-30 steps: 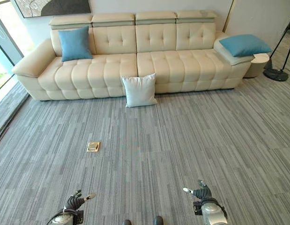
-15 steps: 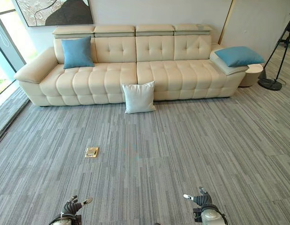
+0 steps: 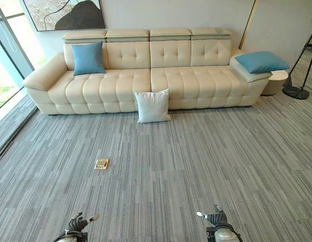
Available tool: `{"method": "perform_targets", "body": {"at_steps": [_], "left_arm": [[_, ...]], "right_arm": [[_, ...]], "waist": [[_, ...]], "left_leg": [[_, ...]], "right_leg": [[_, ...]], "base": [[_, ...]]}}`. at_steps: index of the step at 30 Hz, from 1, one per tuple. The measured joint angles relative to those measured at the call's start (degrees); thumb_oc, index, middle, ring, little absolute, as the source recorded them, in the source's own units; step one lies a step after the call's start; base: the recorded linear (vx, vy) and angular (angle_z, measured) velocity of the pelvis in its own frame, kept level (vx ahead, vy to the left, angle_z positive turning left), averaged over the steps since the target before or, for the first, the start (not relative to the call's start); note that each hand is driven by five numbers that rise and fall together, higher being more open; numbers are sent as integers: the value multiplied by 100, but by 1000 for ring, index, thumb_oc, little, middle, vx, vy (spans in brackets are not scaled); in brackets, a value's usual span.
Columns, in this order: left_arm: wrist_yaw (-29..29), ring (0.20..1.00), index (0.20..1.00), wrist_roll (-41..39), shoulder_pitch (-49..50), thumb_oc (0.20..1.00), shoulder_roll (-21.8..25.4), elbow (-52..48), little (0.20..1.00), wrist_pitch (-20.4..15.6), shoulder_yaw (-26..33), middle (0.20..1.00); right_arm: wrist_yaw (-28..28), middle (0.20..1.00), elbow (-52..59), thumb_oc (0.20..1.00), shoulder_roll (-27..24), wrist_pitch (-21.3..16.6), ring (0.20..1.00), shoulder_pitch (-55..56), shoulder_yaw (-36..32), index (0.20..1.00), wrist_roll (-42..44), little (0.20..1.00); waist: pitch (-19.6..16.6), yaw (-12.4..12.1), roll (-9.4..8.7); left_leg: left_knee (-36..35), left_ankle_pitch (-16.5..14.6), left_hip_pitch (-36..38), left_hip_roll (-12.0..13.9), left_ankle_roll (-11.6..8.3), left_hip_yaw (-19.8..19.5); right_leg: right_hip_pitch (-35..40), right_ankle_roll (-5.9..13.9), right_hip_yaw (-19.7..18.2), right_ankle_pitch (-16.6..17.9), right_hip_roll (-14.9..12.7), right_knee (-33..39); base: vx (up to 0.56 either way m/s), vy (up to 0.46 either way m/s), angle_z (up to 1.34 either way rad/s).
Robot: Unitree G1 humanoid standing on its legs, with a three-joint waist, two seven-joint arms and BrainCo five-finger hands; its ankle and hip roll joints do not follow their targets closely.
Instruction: Pick up all the scattered cushions and arrange them neatly on the sofa.
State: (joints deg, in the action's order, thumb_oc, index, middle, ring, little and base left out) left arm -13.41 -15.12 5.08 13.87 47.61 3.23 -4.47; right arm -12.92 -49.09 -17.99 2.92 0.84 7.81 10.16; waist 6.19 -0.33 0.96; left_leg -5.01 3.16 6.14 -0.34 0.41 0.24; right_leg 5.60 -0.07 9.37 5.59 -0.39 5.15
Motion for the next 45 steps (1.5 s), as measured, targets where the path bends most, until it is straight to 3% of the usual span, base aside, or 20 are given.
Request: {"method": "perform_targets", "body": {"at_steps": [11, 16, 18, 19, 20, 22, 23, 25, 28, 30, 31, 33, 35, 36, 38, 39, 40, 41, 43, 45], "left_arm": [[4, 1000, 1000, 0, 102, 1000, -5, -37, 1000, 1, -1, 1000], [-11, 1000, 1000, -6, -37, 1000, -25, -198, 1000, -3, -1, 1000], [-32, 1000, 1000, -100, -273, 1000, -48, -160, 1000, -4, 1, 1000], [-33, 1000, 1000, -221, -404, 1000, -88, -186, 1000, -5, -2, 1000], [-51, 1000, 1000, -224, -492, 1000, 18, -202, 1000, -21, 17, 1000], [-84, 1000, 1000, -239, -520, 1000, 93, -272, 1000, -34, 49, 1000], [-93, 1000, 1000, -250, -500, 1000, 108, -248, 1000, -20, 10, 1000], [-112, 1000, 1000, -335, -513, 1000, 116, -245, 1000, -15, 14, 1000], [-116, 1000, 1000, -403, -594, 1000, 110, -141, 1000, -3, 23, 1000], [-111, 1000, 1000, -400, -617, 1000, 105, -131, 1000, -2, 54, 1000], [-112, 1000, 1000, -399, -651, 1000, 126, -138, 1000, -5, 73, 1000], [-110, 1000, 1000, -398, -621, 1000, 116, -134, 1000, 5, 162, 1000], [-103, 1000, 1000, -390, -508, 1000, 63, -135, 1000, 1, 179, 1000], [-100, 1000, 1000, -394, -311, 1000, -27, -134, 1000, 0, 170, 1000], [-99, 1000, 1000, -396, -197, 1000, -25, -133, 1000, 2, 107, 1000], [-84, 1000, 1000, -396, -116, 1000, -24, -126, 1000, 0, 49, 1000], [-56, 1000, 1000, -397, -119, 1000, -19, -119, 1000, 1, 7, 1000], [-21, 1000, 1000, -397, -115, 1000, -41, -52, 1000, 0, 7, 1000], [-10, 1000, 1000, -396, -147, 1000, -30, 5, 1000, -1, -9, 1000], [4, 1000, 1000, -396, -240, 1000, 0, -14, 1000, -3, -17, 1000]], "right_arm": [[107, 1000, 51, 1000, 18, 2, 1000, 1, -76, 1000, 116, 1000], [98, 1000, 84, 1000, 34, -10, 1000, -97, -157, 1000, 113, 1000], [96, 1000, 86, 1000, 17, -20, 1000, -166, -171, 1000, 109, 1000], [101, 1000, 119, 1000, -70, -15, 1000, -316, -171, 1000, 105, 1000], [112, 1000, 151, 1000, 16, 6, 1000, -342, -140, 1000, 105, 1000], [111, 1000, 146, 1000, 106, 8, 1000, -259, -131, 1000, 102, 1000], [110, 1000, 157, 1000, 111, 8, 1000, -211, -126, 1000, 102, 1000], [107, 1000, 229, 1000, 123, -1, 1000, -162, -177, 1000, 105, 1000], [100, 1000, 152, 1000, 130, 2, 1000, -159, -207, 1000, 111, 1000], [98, 1000, 100, 1000, 143, -1, 1000, -104, -214, 1000, 117, 1000], [96, 1000, 51, 1000, 161, 3, 1000, -11, -219, 1000, 117, 1000], [93, 1000, -16, 1000, 178, 44, 1000, 32, -235, 1000, 116, 1000], [99, 1000, -106, 1000, 198, 102, 1000, 122, -221, 1000, 114, 1000], [107, 1000, -261, 1000, 205, 124, 1000, 196, -213, 1000, 115, 1000], [112, 1000, -267, 1000, 187, 94, 1000, 295, -199, 1000, 120, 1000], [110, 1000, -336, 1000, 167, 99, 1000, 225, -198, 1000, 125, 1000], [110, 1000, -341, 1000, 150, 97, 1000, 195, -199, 1000, 140, 1000], [108, 1000, -335, 1000, 91, 89, 1000, 193, -206, 1000, 240, 1000], [104, 1000, -325, 1000, 41, 20, 1000, 85, -197, 1000, 254, 1000], [97, 1000, -319, 1000, 17, -36, 1000, -47, -195, 1000, 349, 1000]], "waist": [[295, -11, -30], [427, -16, -45], [599, -45, -58], [838, -11, 203], [971, -24, 114], [1009, -15, -116], [1032, -22, -138], [1046, -28, -148], [1058, -5, -125], [1045, 10, -126], [1011, 31, -171], [972, 59, -232], [826, 195, -229], [534, 186, -90], [366, 235, -54], [312, 226, 3], [309, 233, -7], [287, 226, -32], [264, 193, -44], [324, 150, -124]], "left_leg": [[0, 1, -111, -7, -1, -41], [0, 21, -317, -125, 52, 1], [113, -170, -420, -346, 388, 86], [37, -48, -322, -333, 685, 111], [109, -78, -293, -376, 675, 200], [280, -223, -197, -557, 855, 208], [321, -247, -151, -636, 887, 193], [332, -274, -143, -651, 888, 150], [318, -316, -121, -691, 784, 128], [279, -387, -84, -709, 712, 45], [175, -429, 14, -749, 697, 5], [145, -553, 175, -856, 754, -140], [115, -782, 502, -863, 680, -381], [94, -1032, 699, -707, 547, -528], [319, -1117, 818, -596, 414, -623], [634, -1194, 792, -538, 291, -630], [1124, -1214, 652, -547, 245, -586], [2431, -1282, 202, -582, 68, -411], [3898, -1343, -509, -479, -433, -164], [4850, -1328, -1266, -307, -560, -111]], "right_leg": [[-99, -42, 37, -30, -8, 0], [-347, 64, 42, 41, -94, -44], [-812, 248, -8, -12, -235, -723], [-1502, 443, 58, -153, -268, -2192], [-1996, 553, 42, -464, -468, -3355], [-2494, 487, 156, -874, -873, -4629], [-2661, 537, 46, -1002, -975, -5020], [-2678, 628, -139, -1193, -826, -4573], [-2507, 642, 16, -1192, -530, -2570], [-2384, 746, -8, -988, -303, -1562], [-2234, 747, 58, -656, -196, -611], [-2066, 729, 245, -364, -180, -36], [-1762, 395, 403, -108, -175, -183], [-1589, 156, 461, -12, 26, -387], [-1367, -55, 486, 329, 55, -429], [-1236, -297, 533, 309, 91, -525], [-1126, -349, 503, 161, 83, -554], [-796, -394, 479, -26, 96, -436], [-569, -472, 457, -72, 126, -263], [-409, -647, 410, -314, 113, -239]], "base": [[36, 48, 2], [59, 252, -2], [15, 268, -30], [119, 281, -32], [210, 244, -19], [165, 89, -12], [223, -15, -8], [271, -46, 8], [297, -118, 5], [359, -134, 21], [667, -209, 34], [538, -157, 34], [673, -217, 55], [732, -260, 53], [504, -199, 38], [447, -195, 37], [400, -205, 36], [290, -180, 17], [277, -187, 2], [242, -172, 8]]}}
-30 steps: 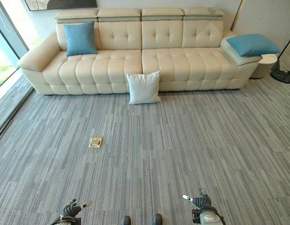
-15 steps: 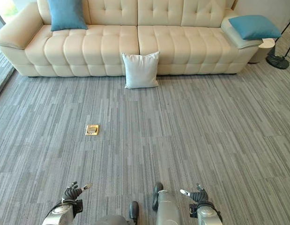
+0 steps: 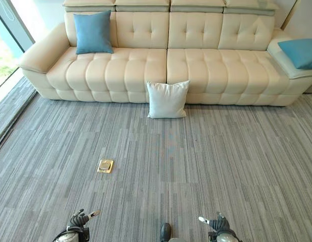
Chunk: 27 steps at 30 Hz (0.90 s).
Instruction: Pick up all the scattered cushions and arrange them neatly on the sofa.
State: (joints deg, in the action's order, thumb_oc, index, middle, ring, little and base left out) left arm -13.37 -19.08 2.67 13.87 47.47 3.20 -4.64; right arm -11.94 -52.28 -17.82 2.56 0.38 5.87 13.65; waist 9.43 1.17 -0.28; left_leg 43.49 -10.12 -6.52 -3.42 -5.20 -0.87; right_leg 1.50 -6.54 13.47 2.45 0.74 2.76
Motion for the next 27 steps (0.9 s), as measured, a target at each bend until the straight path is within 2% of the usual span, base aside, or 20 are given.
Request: {"method": "perform_targets", "body": {"at_steps": [1, 3, 4, 5, 7, 8, 9, 10, 12, 13, 14, 16, 18, 20, 21, 23, 24, 25, 26, 27], "left_arm": [[2, 1000, 1000, 0, -118, 1000, 44, -12, 1000, 0, -5, 1000], [7, 1000, 1000, 2, -187, 1000, 87, -26, 1000, 5, -57, 1000], [8, 1000, 1000, 6, -206, 1000, 131, -77, 1000, -5, -154, 1000], [10, 1000, 1000, 6, -317, 1000, 143, -142, 1000, 20, -208, 1000], [8, 1000, 1000, 9, -269, 1000, 164, -130, 1000, 27, -188, 1000], [8, 1000, 1000, 52, -174, 1000, 148, -136, 1000, 52, -205, 1000], [9, 1000, 1000, 58, -87, 1000, 155, -141, 1000, 51, -202, 1000], [0, 1000, 1000, 64, -107, 1000, 166, -125, 1000, 92, -190, 1000], [1, 1000, 1000, 102, -142, 1000, 230, -164, 1000, 102, -170, 1000], [-13, 1000, 1000, 219, -85, 1000, 257, -137, 1000, 114, -83, 1000], [-18, 1000, 1000, 225, -41, 1000, 264, -89, 1000, 119, 15, 1000], [-20, 1000, 1000, 226, -57, 1000, 262, 173, 1000, 118, 34, 1000], [-15, 1000, 1000, 226, -126, 1000, 264, 231, 1000, 117, 26, 1000], [-15, 1000, 1000, 226, -69, 1000, 265, 238, 1000, 119, 15, 1000], [-16, 1000, 1000, 226, -44, 1000, 286, 250, 1000, 123, 18, 1000], [-18, 1000, 1000, 227, -108, 1000, 341, 265, 1000, 127, 11, 1000], [-22, 1000, 1000, 227, -122, 1000, 335, 268, 1000, 133, -22, 1000], [-22, 1000, 1000, 227, -131, 1000, 331, 265, 1000, 133, -80, 1000], [-22, 1000, 1000, 228, -147, 1000, 309, 218, 1000, 132, -198, 1000], [-18, 1000, 1000, 228, -135, 1000, 279, 212, 1000, 124, -205, 1000]], "right_arm": [[-6, 1000, -1, 1000, -1, 4, 1000, -115, -7, 1000, 1, 1000], [-24, 1000, 6, 1000, 9, -5, 1000, -284, -12, 1000, 2, 1000], [-54, 1000, 29, 1000, -4, -4, 1000, -347, -16, 1000, 4, 1000], [-56, 1000, 27, 1000, -35, 4, 1000, -425, -9, 1000, 3, 1000], [-48, 1000, 24, 1000, -15, 20, 1000, -394, 48, 1000, -2, 1000], [-56, 1000, -18, 1000, -53, 33, 1000, -303, 46, 1000, -16, 1000], [-60, 1000, -13, 1000, -66, 25, 1000, -233, 76, 1000, -21, 1000], [-63, 1000, -24, 1000, -51, 42, 1000, -138, 77, 1000, -22, 1000], [-50, 1000, -81, 1000, -22, 103, 1000, -199, 58, 1000, -35, 1000], [-49, 1000, -123, 1000, 0, 143, 1000, -322, 26, 1000, -86, 1000], [-46, 1000, -64, 1000, 44, 135, 1000, -345, 35, 1000, -132, 1000], [-29, 1000, -133, 1000, 111, 129, 1000, -375, 41, 1000, -136, 1000], [10, 1000, -119, 1000, 162, 126, 1000, -387, 42, 1000, -141, 1000], [47, 1000, -130, 1000, 239, 148, 1000, -384, 88, 1000, -166, 1000], [71, 1000, -85, 1000, 252, 135, 1000, -356, 162, 1000, -195, 1000], [86, 1000, -82, 1000, 250, 154, 1000, -287, 250, 1000, -254, 1000], [79, 1000, -116, 1000, 249, 154, 1000, -283, 234, 1000, -257, 1000], [76, 1000, -133, 1000, 243, 164, 1000, -277, 230, 1000, -261, 1000], [80, 1000, -135, 1000, 219, 164, 1000, -263, 223, 1000, -301, 1000], [79, 1000, -126, 1000, 213, 166, 1000, -259, 225, 1000, -305, 1000]], "waist": [[138, -65, -84], [294, -104, -165], [380, -121, -235], [586, -111, -211], [596, -116, -240], [600, -16, -107], [502, -4, 27], [530, 34, -77], [533, 0, -176], [561, -86, -215], [553, -129, -234], [456, -154, -330], [370, -127, -310], [362, -160, -243], [309, -141, -243], [323, -171, -390], [324, -127, -392], [352, -115, -330], [399, -108, -213], [403, -120, -99]], "left_leg": [[372, -43, -467, 177, 71, 75], [-51, -80, -849, 255, 139, 121], [-621, -76, -1075, 145, 183, 158], [-2177, 329, -1216, 74, 442, 133], [-3384, 659, -1110, -87, 442, 9], [-3971, 902, -1004, -49, 474, -57], [-4232, 1041, -909, -54, 451, -135], [-4275, 1295, -705, -210, 451, -147], [-4273, 1308, -669, -333, 471, -118], [-4298, 1534, -470, -377, 740, -47], [-4235, 1696, -297, -427, 866, -23], [-4207, 1644, -124, -526, 940, 34], [-4357, 1585, 22, -490, 1025, 31], [-4609, 1637, 328, -273, 1161, 145], [-4695, 1631, 424, -254, 1289, 128], [-4768, 1516, 661, -362, 1468, 189], [-4812, 1459, 810, -390, 1534, 196], [-4811, 1418, 900, -386, 1582, 194], [-4812, 1350, 1043, -294, 1556, 240], [-4805, 1396, 1089, -223, 1487, 328]], "right_leg": [[243, 14, -123, -99, 0, 96], [466, 24, -189, -168, -66, 167], [577, 163, -243, -288, -191, 176], [883, 342, -248, -412, -281, 180], [1068, 501, -255, -638, -364, 184], [1418, 664, -268, -888, -311, 190], [1504, 751, -287, -1018, -305, 191], [1596, 934, -305, -1164, -406, 146], [1479, 1001, -523, -1186, -471, 122], [1441, 1063, -580, -1275, -521, -53], [1597, 1070, -583, -1268, -523, -22], [1681, 1075, -543, -1280, -632, -175], [1458, 1085, -590, -1268, -641, -664], [768, 1241, -742, -1425, -611, -2219], [450, 1420, -738, -1579, -620, -2810], [-325, 1598, -749, -1543, -820, -4183], [-709, 1502, -682, -1600, -914, -4808], [-861, 1407, -643, -1671, -937, -4894], [-1039, 1204, -453, -1815, -959, -4439], [-1096, 1188, -378, -1779, -929, -3901]], "base": [[269, -144, -4], [239, -77, -22], [296, -1, -36], [390, -6, -36], [335, 6, -37], [333, 40, -29], [478, 101, -19], [544, 131, -7], [447, 129, -38], [488, 169, -86], [647, 230, -86], [365, 154, -40], [323, 180, -15], [166, 111, -38], [257, 159, -24], [260, 138, -13], [253, 98, -12], [251, 69, -6], [122, 7, -15], [194, -21, -17]]}}
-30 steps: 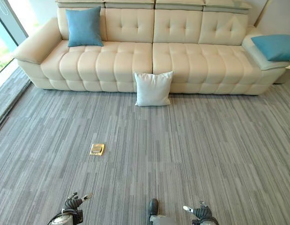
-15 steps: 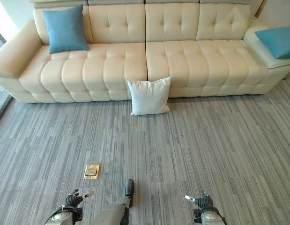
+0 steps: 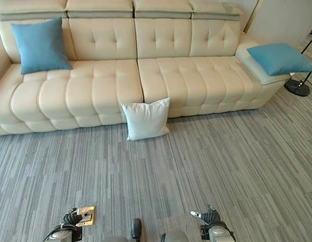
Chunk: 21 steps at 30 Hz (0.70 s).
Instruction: Pick up all the scattered cushions and arrange them neatly on the sofa.
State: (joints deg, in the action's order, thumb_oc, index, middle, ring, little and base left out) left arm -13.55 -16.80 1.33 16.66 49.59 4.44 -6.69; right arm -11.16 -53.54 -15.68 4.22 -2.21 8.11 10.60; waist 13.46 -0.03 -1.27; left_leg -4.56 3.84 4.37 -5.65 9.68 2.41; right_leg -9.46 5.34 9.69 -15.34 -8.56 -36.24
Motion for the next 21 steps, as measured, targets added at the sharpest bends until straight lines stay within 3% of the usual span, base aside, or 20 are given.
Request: {"method": "perform_targets", "body": {"at_steps": [3, 4, 6, 7, 8, 10, 13, 15, 16, 19, 20, 21], "left_arm": [[-6, 1000, 1000, -1, -55, 1000, -41, 12, 1000, -9, 14, 1000], [-5, 1000, 1000, -3, -49, 1000, -31, 57, 1000, -4, 40, 1000], [-2, 1000, 1000, -5, -4, 1000, -27, 78, 1000, 1, 46, 1000], [-7, 1000, 1000, -9, 17, 1000, -56, 88, 1000, -6, 88, 1000], [-6, 1000, 1000, -16, 24, 1000, -61, 94, 1000, -6, 139, 1000], [-6, 1000, 1000, -57, 17, 1000, -111, 112, 1000, -3, 356, 1000], [-2, 1000, 1000, -126, 45, 1000, -301, 22, 1000, -27, 413, 1000], [-8, 1000, 1000, -291, 105, 1000, -369, 23, 1000, -47, 419, 1000], [-7, 1000, 1000, -318, 77, 1000, -383, 27, 1000, -45, 418, 1000], [-7, 1000, 1000, -463, 6, 1000, -423, 129, 1000, -69, 423, 1000], [-11, 1000, 1000, -464, 23, 1000, -431, 169, 1000, -76, 445, 1000], [-12, 1000, 1000, -464, 87, 1000, -433, 181, 1000, -76, 457, 1000]], "right_arm": [[1, 1000, -5, 1000, 10, 11, 1000, 16, 2, 1000, 4, 1000], [0, 1000, -8, 1000, 40, 4, 1000, -40, 2, 1000, 5, 1000], [-1, 1000, -21, 1000, 51, 16, 1000, 8, -25, 1000, 4, 1000], [-2, 1000, -90, 1000, 66, 21, 1000, 50, -147, 1000, 7, 1000], [-2, 1000, -99, 1000, 73, 22, 1000, 65, -190, 1000, 7, 1000], [-5, 1000, -261, 1000, 61, 25, 1000, 94, -218, 1000, 6, 1000], [-8, 1000, -331, 1000, -32, 111, 1000, 442, -209, 1000, 7, 1000], [-4, 1000, -333, 1000, -84, 113, 1000, 481, -211, 1000, 20, 1000], [-5, 1000, -323, 1000, -110, 108, 1000, 466, -213, 1000, 22, 1000], [-9, 1000, -307, 1000, -185, 84, 1000, 262, -216, 1000, 73, 1000], [-5, 1000, -267, 1000, -202, 74, 1000, 248, -209, 1000, 83, 1000], [-5, 1000, -209, 1000, -205, 71, 1000, 231, -207, 1000, 84, 1000]], "waist": [[36, 43, 161], [37, 2, 167], [48, 6, 114], [-2, 6, 88], [-6, -6, 44], [17, -11, -97], [-27, 150, 71], [-163, 126, 213], [-185, 152, 235], [-195, 129, 228], [-189, 98, 182], [-186, 85, 190]], "left_leg": [[-5, -170, 96, 140, -149, 123], [-4, -254, 129, 174, -190, 162], [-1, -280, 256, 193, -265, 148], [-9, -476, 297, 254, -287, 147], [-9, -538, 325, 250, -323, 132], [-11, -704, 502, 267, -550, 23], [-38, -819, 908, 670, -959, -271], [76, -970, 955, 976, -1152, -333], [159, -980, 931, 1025, -1201, -341], [921, -1006, 502, 1003, -1302, -367], [1644, -1105, 167, 973, -1453, -338], [1979, -1116, 58, 974, -1477, -349]], "right_leg": [[-282, 44, -20, 538, 92, 1798], [-234, 150, -75, 912, 193, 2611], [-165, 159, -37, 1471, 182, 3239], [-8, 218, -120, 1787, 315, 3895], [10, 238, -171, 1886, 316, 4146], [150, 258, -131, 2139, 250, 4139], [701, 149, -22, 2361, 631, 4139], [823, -161, 111, 2391, 871, 4134], [835, -201, 160, 2366, 904, 4137], [853, -542, 304, 2188, 916, 4137], [900, -621, 304, 2223, 897, 4133], [949, -664, 303, 2184, 907, 4135]], "base": [[238, -62, -21], [275, -98, -33], [272, -110, -10], [391, -151, -5], [587, -223, -11], [591, -220, 27], [476, -211, 65], [494, -255, 25], [390, -231, 30], [278, -164, 22], [327, -204, 7], [294, -205, 16]]}}
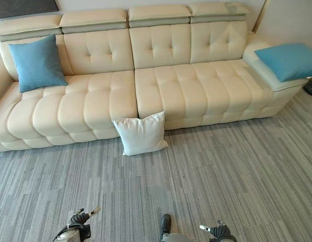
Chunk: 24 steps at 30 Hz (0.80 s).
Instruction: Pick up all the scattered cushions and arrange them neatly on the sofa.
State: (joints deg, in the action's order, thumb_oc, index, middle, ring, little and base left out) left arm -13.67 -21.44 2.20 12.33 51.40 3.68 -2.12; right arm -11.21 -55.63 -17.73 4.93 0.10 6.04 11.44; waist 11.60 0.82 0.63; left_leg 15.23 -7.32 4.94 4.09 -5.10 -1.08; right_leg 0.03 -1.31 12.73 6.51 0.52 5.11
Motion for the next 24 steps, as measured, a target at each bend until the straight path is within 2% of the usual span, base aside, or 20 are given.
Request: {"method": "perform_targets", "body": {"at_steps": [1, 2, 3, 5, 6, 7, 8, 10, 11, 12, 13, 14, 15, 16, 17, 20, 21, 22, 23, 24], "left_arm": [[-6, 1000, 1000, -2, -9, 1000, -20, 176, 1000, -2, 1, 1000], [-4, 1000, 1000, -2, -4, 1000, -35, 175, 1000, -5, -15, 1000], [-4, 1000, 1000, -3, -13, 1000, -54, 178, 1000, -3, -21, 1000], [-2, 1000, 1000, -2, -29, 1000, -59, 178, 1000, 3, -38, 1000], [5, 1000, 1000, 0, -68, 1000, -56, 172, 1000, 8, -55, 1000], [5, 1000, 1000, 1, -26, 1000, -55, 169, 1000, 8, -56, 1000], [6, 1000, 1000, 5, -29, 1000, -55, 163, 1000, 18, -60, 1000], [7, 1000, 1000, 6, -65, 1000, -47, 157, 1000, 31, -59, 1000], [10, 1000, 1000, 9, -45, 1000, -47, 206, 1000, 50, -50, 1000], [11, 1000, 1000, 9, -107, 1000, -44, 269, 1000, 66, -51, 1000], [13, 1000, 1000, 11, -106, 1000, -39, 304, 1000, 69, -35, 1000], [14, 1000, 1000, 11, -81, 1000, -38, 370, 1000, 79, -36, 1000], [18, 1000, 1000, 11, -62, 1000, -42, 366, 1000, 88, -43, 1000], [17, 1000, 1000, 12, -16, 1000, -41, 418, 1000, 96, 6, 1000], [17, 1000, 1000, 12, 17, 1000, -32, 445, 1000, 103, -2, 1000], [20, 1000, 1000, 14, 50, 1000, 55, 571, 1000, 117, -13, 1000], [20, 1000, 1000, 14, 46, 1000, 103, 551, 1000, 119, -18, 1000], [22, 1000, 1000, 14, -52, 1000, 84, 550, 1000, 119, -44, 1000], [23, 1000, 1000, 14, -66, 1000, 107, 548, 1000, 112, -68, 1000], [19, 1000, 1000, 12, -76, 1000, 203, 514, 1000, 82, -118, 1000]], "right_arm": [[2, 1000, 4, 1000, -11, -78, 1000, -113, 0, 1000, 2, 1000], [-2, 1000, -28, 1000, -22, -89, 1000, -134, 12, 1000, 1, 1000], [-4, 1000, -81, 1000, -27, -87, 1000, -187, 13, 1000, 2, 1000], [-6, 1000, -137, 1000, -8, -76, 1000, -280, 18, 1000, 4, 1000], [-11, 1000, -135, 1000, 3, -75, 1000, -283, 26, 1000, 104, 1000], [-14, 1000, -138, 1000, 6, -78, 1000, -307, 25, 1000, 107, 1000], [-49, 1000, -135, 1000, 22, -82, 1000, -328, 67, 1000, 103, 1000], [-63, 1000, -136, 1000, 22, -78, 1000, -300, 201, 1000, 100, 1000], [-69, 1000, -133, 1000, 27, -82, 1000, -365, 249, 1000, 97, 1000], [-69, 1000, -139, 1000, 23, -77, 1000, -374, 232, 1000, 97, 1000], [-69, 1000, -147, 1000, 31, -71, 1000, -402, 225, 1000, 96, 1000], [-69, 1000, -147, 1000, 29, -72, 1000, -397, 226, 1000, 95, 1000], [-67, 1000, -137, 1000, 11, -73, 1000, -380, 213, 1000, 94, 1000], [-62, 1000, -170, 1000, 7, -66, 1000, -385, 219, 1000, 86, 1000], [-59, 1000, -186, 1000, 3, -67, 1000, -334, 234, 1000, 83, 1000], [-37, 1000, -191, 1000, 82, -63, 1000, -113, 236, 1000, -15, 1000], [-12, 1000, -178, 1000, 134, -76, 1000, -65, 237, 1000, -24, 1000], [11, 1000, -89, 1000, 120, -85, 1000, -137, 247, 1000, -26, 1000], [13, 1000, 6, 1000, 150, -79, 1000, -147, 249, 1000, -25, 1000], [17, 1000, 189, 1000, 216, -86, 1000, -62, 277, 1000, -26, 1000]], "waist": [[100, -11, -14], [106, -46, 2], [123, -92, 15], [246, -136, 19], [360, -84, -26], [377, -123, -41], [413, -90, -76], [462, -89, -145], [445, -95, -174], [494, -74, -182], [571, -109, -234], [577, -108, -227], [581, -107, -226], [572, -108, -210], [538, -111, -192], [305, -176, -298], [251, -157, -384], [312, -139, -220], [315, -116, -139], [285, -23, -212]], "left_leg": [[1648, 70, -814, 40, -241, 76], [2175, 86, -1177, 95, -297, 183], [2366, 87, -1601, 120, -284, 358], [1730, 120, -1885, 22, -205, 552], [469, 236, -1751, -206, -56, 581], [31, 338, -1700, -262, 23, 615], [-910, 617, -1559, -397, 31, 521], [-1704, 1017, -1434, -534, 73, 293], [-2041, 1172, -1461, -568, 6, 229], [-2048, 1265, -1499, -559, 18, 147], [-2049, 1336, -1524, -531, -16, 139], [-2047, 1354, -1560, -533, -30, 146], [-2010, 1440, -1589, -531, 52, 182], [-2022, 1458, -1495, -528, 119, 181], [-2046, 1525, -1471, -551, 207, 151], [-1735, 1724, -1387, -727, 573, 302], [-1740, 1628, -1298, -858, 912, 383], [-1807, 1562, -1177, -775, 1022, 432], [-1866, 1656, -1096, -725, 1043, 437], [-1870, 1535, -945, -827, 1037, 416]], "right_leg": [[169, -281, 87, -204, 6, 2], [186, -351, 136, -253, 16, 3], [187, -434, 185, -310, 20, 3], [248, -492, 323, -269, 16, -30], [402, -492, 498, -316, 12, -32], [452, -419, 546, -388, 23, -30], [565, -205, 630, -594, 45, 3], [675, -234, 688, -572, 76, -33], [687, -47, 665, -772, 115, -29], [735, -152, 703, -726, 137, -32], [828, -84, 628, -860, 163, -30], [886, -154, 643, -830, 174, -31], [985, -150, 601, -908, 181, -29], [1154, -44, 517, -1100, 185, 0], [1210, -96, 504, -1068, 202, -32], [1380, 148, 400, -1460, -42, -227], [1273, 309, 294, -1598, -200, -612], [417, 470, 155, -1815, -388, -2434], [-123, 557, 122, -1941, -552, -3564], [-649, 676, -20, -2005, -795, -4564]], "base": [[240, -177, 22], [256, -169, 35], [252, -136, 23], [355, -113, 37], [461, -70, 43], [464, -44, 50], [339, -2, 34], [479, 55, 25], [544, 99, 13], [292, 67, -1], [367, 101, -8], [584, 169, -23], [766, 242, -18], [756, 254, -21], [561, 220, -24], [344, 189, -16], [410, 348, -32], [260, 265, -28], [186, 187, -4], [208, 161, 22]]}}
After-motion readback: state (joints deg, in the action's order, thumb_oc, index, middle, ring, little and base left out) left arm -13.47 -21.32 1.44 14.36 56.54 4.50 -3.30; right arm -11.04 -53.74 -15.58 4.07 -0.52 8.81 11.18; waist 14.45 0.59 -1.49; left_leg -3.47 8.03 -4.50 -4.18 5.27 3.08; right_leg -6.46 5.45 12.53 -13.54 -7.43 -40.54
